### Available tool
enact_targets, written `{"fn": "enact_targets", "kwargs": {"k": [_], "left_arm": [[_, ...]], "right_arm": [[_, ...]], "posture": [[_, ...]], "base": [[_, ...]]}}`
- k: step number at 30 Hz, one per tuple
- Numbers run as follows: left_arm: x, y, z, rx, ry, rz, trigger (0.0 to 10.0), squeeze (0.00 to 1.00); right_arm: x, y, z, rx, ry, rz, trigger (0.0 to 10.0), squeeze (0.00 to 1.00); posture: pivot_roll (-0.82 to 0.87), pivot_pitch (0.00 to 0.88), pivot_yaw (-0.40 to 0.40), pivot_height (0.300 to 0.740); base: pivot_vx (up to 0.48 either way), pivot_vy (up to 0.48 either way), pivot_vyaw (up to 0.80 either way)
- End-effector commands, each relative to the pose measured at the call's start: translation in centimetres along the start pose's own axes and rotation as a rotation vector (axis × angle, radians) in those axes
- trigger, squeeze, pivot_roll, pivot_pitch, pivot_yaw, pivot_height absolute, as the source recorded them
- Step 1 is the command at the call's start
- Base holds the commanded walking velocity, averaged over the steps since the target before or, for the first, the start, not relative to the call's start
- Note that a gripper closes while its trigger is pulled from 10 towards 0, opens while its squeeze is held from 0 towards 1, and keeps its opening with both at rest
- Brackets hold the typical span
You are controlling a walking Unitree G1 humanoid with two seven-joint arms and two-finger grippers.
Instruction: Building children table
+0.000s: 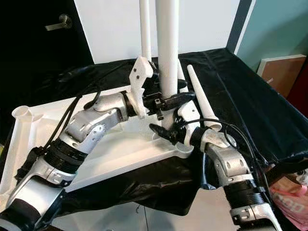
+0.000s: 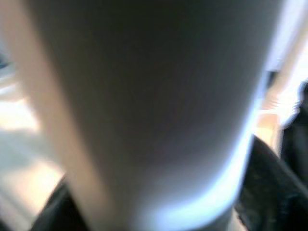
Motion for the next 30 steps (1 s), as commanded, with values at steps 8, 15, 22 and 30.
{"fn": "enact_targets", "kwargs": {"k": [8,15,22,30], "left_arm": [[-3.0,0.3,1.8,0.038,-0.057,0.276,10.0,0.0],[-4.6,0.3,2.3,0.093,-0.088,0.491,10.0,0.0],[-4.0,1.4,2.3,0.113,-0.124,0.515,10.0,0.0],[-2.6,2.6,2.4,0.114,-0.12,0.493,10.0,0.0]], "right_arm": [[1.3,1.7,1.3,0.024,-0.028,-0.266,10.0,0.0],[1.1,2.9,1.4,0.015,-0.003,-0.499,10.0,0.0],[-0.4,4.6,1.9,0.03,-0.006,-0.579,10.0,0.0],[-0.2,5.3,2.8,0.044,-0.078,-0.621,10.0,0.0]], "posture": [[-0.17,0.0,0.049,0.74],[-0.17,0.001,0.056,0.74],[-0.16,0.0,0.055,0.74],[-0.13,0.0,0.036,0.74]], "base": [[0.0,0.0,0.0],[0.0,0.0,0.0],[0.0,0.0,0.0],[0.0,0.0,0.0]]}}
Point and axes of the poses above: a point about 5 cm out from each wrist's last joint towards the gripper, its own y axis pointing out of the wrist towards the gripper, its own z axis along the axis of the wrist's last joint, x = y × z, the point moved 4 cm from there along y, pointing out of the wrist towards the gripper, and after that the axes turned 2 degrees about -y, right-handed, at the moved point
